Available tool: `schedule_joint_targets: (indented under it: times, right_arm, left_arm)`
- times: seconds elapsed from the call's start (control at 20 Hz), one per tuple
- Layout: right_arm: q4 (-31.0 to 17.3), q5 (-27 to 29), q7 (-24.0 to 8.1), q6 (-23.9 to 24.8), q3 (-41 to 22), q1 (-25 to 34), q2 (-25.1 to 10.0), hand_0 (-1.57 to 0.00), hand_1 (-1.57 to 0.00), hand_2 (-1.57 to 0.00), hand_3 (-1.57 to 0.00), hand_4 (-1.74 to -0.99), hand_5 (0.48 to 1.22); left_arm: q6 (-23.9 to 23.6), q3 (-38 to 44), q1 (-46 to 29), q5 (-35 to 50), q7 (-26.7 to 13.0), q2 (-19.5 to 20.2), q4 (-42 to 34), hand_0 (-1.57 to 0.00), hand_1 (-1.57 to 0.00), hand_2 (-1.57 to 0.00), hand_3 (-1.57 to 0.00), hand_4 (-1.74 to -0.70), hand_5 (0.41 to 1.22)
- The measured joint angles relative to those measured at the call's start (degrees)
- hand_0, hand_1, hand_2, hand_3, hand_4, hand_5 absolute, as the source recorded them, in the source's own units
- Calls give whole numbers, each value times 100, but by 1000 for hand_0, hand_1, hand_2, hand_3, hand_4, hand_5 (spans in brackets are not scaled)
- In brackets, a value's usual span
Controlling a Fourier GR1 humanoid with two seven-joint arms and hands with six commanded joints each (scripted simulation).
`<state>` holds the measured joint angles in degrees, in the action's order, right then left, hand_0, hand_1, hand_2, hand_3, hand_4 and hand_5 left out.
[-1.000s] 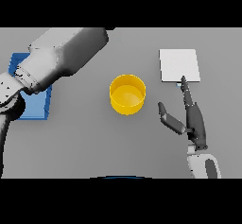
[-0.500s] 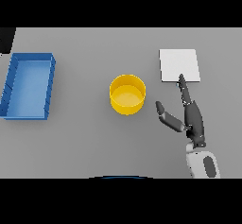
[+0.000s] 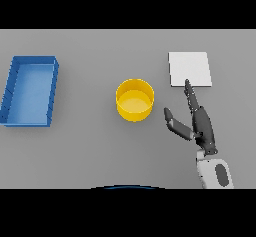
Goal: Pick up the red beaker and tilt it to pour out 1 green nut into yellow bowl. Pick up the yellow bowl and place it on the metallic measuring scale.
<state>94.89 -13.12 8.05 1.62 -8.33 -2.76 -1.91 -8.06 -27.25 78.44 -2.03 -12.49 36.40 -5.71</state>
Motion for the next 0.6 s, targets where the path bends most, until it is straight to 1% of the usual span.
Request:
schedule_joint_targets:
  times: [0.05,0.1,0.15,0.2,0.25,0.3,0.35,0.4,0.45,0.55,0.6]
  right_arm:
    - [16,-43,121,1,10,-1,-75,1,1,1,1,-1181,687]
    - [91,32,116,-33,55,-15,-119,1,1,1,1,-1188,696]
    - [104,-39,54,-1,25,18,-116,1,1,1,1,-1191,702]
    - [118,-88,69,6,-3,-54,-123,1,1,1,1,-1192,704]
    - [135,-99,27,19,1,-48,-132,1,1,1,1,-1194,703]
    - [67,-98,-48,20,-18,15,-80,1,1,1,1,-1199,707]
    - [32,-105,64,3,-22,-13,-103,1,1,1,1,-1202,709]
    - [10,-80,60,3,23,16,-139,1,1,1,1,-1207,708]
    - [12,-101,98,2,0,13,-132,1,1,1,1,-1205,704]
    - [-10,-117,32,39,25,26,-137,1,1,1,1,-1201,696]
    - [-24,-109,39,52,26,24,-113,1,1,1,1,-1201,693]
  left_arm:
    - [-80,73,-188,187,35,49,-103,-1571,-1571,-1571,-1488,-1741,1221]
    - [-136,116,-370,349,-110,65,-191,-1571,-1571,-1571,-1462,-1741,1221]
    - [-199,166,-549,514,-255,60,-294,-1571,-1571,-1571,-1428,-1741,1221]
    - [-273,229,-825,683,-257,56,-474,-1571,-1571,-1571,-1396,-1741,1221]
    - [-370,295,-1063,829,-361,90,-686,-1571,-1571,-1571,-1374,-1741,1221]
    - [-434,334,-1305,934,-400,126,-1000,-1571,-1571,-1571,-1374,-1741,1221]
    - [-563,369,-1587,1031,-496,187,-1308,-1571,-1571,-1571,-1379,-1741,1221]
    - [-687,396,-1920,1170,-603,192,-1698,-1571,-1571,-1571,-1376,-1741,1221]
    - [-820,409,-2139,1251,-846,263,-2072,-1571,-1571,-1571,-1376,-1741,1221]
    - [-1141,394,-2768,1521,-980,344,-2863,-1571,-1571,-1571,-1396,-1741,1221]
    - [-1318,353,-3033,1619,-1160,394,-3218,-1571,-1571,-1571,-1393,-1741,1221]
